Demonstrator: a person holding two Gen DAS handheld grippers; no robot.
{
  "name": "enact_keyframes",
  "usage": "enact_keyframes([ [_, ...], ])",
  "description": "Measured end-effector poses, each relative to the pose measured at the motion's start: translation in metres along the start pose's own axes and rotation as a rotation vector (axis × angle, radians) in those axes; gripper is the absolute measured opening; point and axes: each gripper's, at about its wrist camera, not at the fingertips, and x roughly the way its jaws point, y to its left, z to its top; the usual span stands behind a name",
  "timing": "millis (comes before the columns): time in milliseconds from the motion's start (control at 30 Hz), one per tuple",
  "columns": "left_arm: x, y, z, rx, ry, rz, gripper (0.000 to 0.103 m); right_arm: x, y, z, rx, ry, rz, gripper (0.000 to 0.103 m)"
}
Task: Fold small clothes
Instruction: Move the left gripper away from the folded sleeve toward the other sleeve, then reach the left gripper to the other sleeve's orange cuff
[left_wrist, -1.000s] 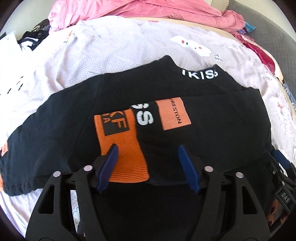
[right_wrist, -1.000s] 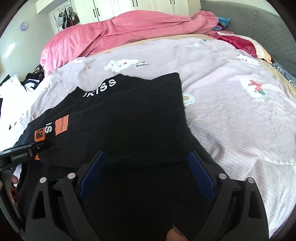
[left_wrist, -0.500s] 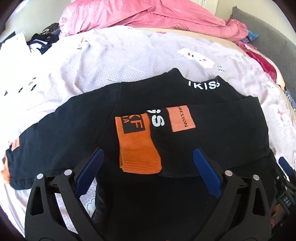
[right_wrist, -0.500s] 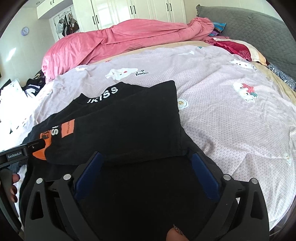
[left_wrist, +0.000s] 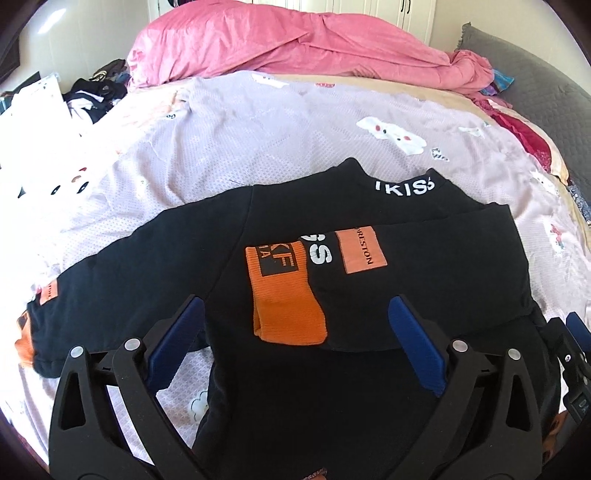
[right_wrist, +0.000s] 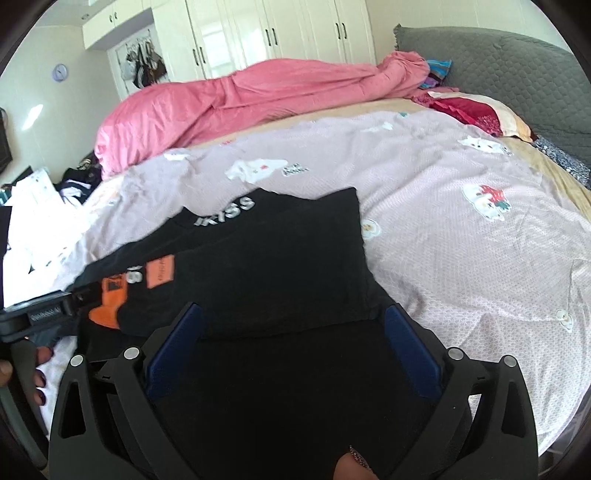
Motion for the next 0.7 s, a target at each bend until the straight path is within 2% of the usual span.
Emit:
enact_keyframes([
  [133, -0.009, 0.005, -0.007, -0.005, -0.017, 0.004, 0.094, -0.009, 0.012, 0.002, -0.033, -0.010, 0.020, 0.099],
  [300, -0.020, 0.006, -0.015, 0.010, -0.057, 0.063, 0.094, -0.024, 0.024, 0.001, -0.067, -0.044, 0.046, 0.099],
  [467, -0.036, 0.018, -0.023, -0.041, -0.097, 0.016, 0.094, -0.036, 0.031, 0.005, -0.088, -0.071, 0.047, 0.099],
  [567, -0.043, 0.024, -0.032, -0.036, -0.138, 0.067, 0.094, -0.042, 0.032, 0.005, -0.064, -0.076, 0.086, 0.099],
  [700, -0.045, 0.036, -0.041, -0.056, -0.133, 0.096, 0.094, -0.047, 0.039, 0.005, -0.074, -0.080, 0.100, 0.099],
])
